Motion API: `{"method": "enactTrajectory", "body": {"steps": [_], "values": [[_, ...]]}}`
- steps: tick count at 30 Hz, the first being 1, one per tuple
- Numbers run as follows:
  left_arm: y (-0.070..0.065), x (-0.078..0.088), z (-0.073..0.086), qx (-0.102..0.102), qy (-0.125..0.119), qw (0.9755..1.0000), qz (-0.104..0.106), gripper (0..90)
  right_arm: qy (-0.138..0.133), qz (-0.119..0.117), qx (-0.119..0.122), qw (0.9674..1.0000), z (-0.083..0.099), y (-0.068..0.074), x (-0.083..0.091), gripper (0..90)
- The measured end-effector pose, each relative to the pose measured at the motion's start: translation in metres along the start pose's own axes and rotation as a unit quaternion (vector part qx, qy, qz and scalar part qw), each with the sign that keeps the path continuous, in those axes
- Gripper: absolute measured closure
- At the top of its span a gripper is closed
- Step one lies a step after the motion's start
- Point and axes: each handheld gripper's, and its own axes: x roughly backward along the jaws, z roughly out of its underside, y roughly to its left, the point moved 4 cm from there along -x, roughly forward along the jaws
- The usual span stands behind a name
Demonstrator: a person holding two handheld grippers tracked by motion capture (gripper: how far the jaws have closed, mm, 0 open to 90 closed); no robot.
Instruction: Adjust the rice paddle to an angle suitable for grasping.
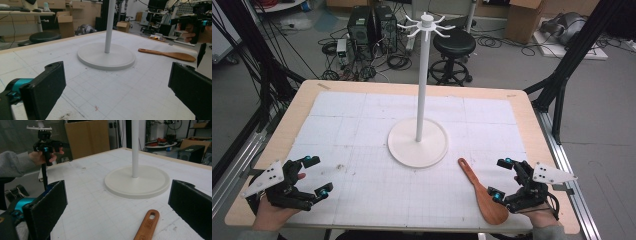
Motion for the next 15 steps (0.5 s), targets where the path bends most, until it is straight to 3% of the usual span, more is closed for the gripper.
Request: {"method": "enactTrajectory", "body": {"steps": [11, 15], "values": [[0.0014, -0.0013, 0.0017, 0.007, 0.007, 0.9999, 0.002, 1.8, 0.007, 0.014, -0.002, 0.9999, -0.0018, -0.0015, -0.0014, 1.9], [0.0014, -0.0016, 0.0026, 0.007, 0.010, 0.9999, 0.002, 1.8, 0.013, 0.018, -0.002, 0.9997, -0.0013, -0.0025, 0.0005, 11.2]]}}
